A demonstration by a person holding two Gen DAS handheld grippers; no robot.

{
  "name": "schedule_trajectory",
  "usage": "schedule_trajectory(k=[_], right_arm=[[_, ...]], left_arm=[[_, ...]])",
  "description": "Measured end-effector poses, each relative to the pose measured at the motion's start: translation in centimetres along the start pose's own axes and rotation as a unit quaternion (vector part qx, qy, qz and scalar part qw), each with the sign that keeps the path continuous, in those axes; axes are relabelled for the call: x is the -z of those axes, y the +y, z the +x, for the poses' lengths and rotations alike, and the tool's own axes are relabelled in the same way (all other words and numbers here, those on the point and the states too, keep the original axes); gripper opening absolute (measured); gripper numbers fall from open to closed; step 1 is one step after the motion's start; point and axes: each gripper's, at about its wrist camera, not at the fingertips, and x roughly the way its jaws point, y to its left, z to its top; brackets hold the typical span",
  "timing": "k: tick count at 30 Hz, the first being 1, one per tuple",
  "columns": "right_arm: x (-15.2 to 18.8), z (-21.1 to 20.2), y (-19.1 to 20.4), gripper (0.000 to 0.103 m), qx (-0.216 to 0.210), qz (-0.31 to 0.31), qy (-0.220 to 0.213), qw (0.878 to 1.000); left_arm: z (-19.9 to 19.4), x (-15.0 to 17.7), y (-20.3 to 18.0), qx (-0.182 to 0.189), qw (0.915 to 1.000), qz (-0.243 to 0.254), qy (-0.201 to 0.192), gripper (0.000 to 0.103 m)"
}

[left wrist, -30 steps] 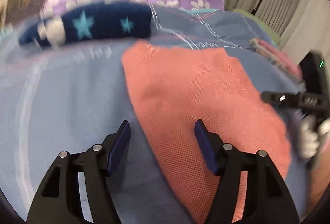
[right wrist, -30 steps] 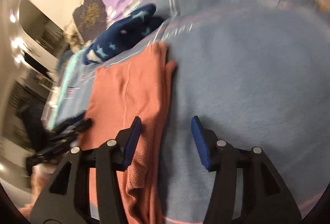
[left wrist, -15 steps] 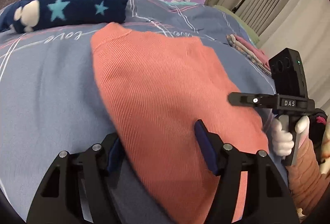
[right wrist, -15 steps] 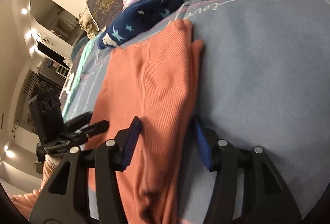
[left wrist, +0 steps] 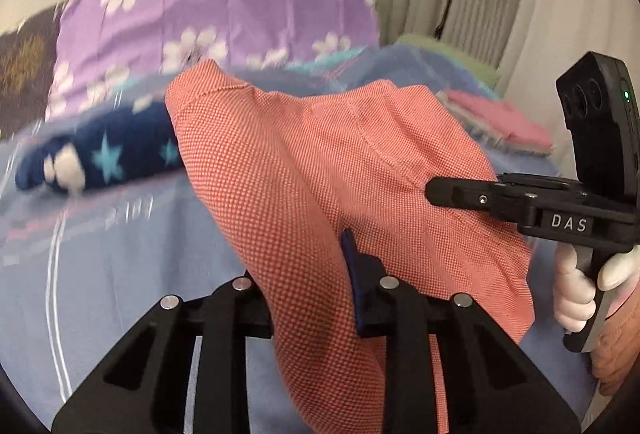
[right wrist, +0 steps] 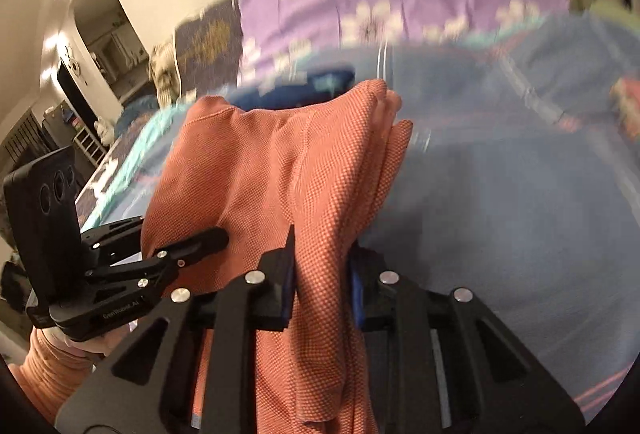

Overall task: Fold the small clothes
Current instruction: 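Lift the folded shirt with both grippers and carry it across the bed, then lower the shirt beside the navy plush toy and open both grippers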

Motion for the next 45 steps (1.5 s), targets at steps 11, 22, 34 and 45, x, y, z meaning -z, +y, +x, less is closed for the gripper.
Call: schedule_trajectory(k=[11,22,34,45], right_arm=[[-9.3,-5.0,-5.0,0.022,0.081,0.004,-0.09,0.993],[-16.6,3.7,-11.7,0.022,0.147,0.007,-0.081,0.986],[-16.4,14.9,-18.3,0.06,0.214,0.05,-0.034,0.975],[-10.4,16.1,-20.8,0.054,0.208,0.105,0.028,0.972]], left_arm=[[4.5,-12.6,-4.0,0.02,0.9977,0.049,-0.042,0.027],[16.0,-19.9,-2.3,-0.053,0.9958,0.075,0.0,0.027],[27.3,-16.8,1.8,-0.168,0.9805,0.085,0.056,0.051],[26.6,-11.1,1.1,-0.171,0.9723,0.138,0.079,0.048]])
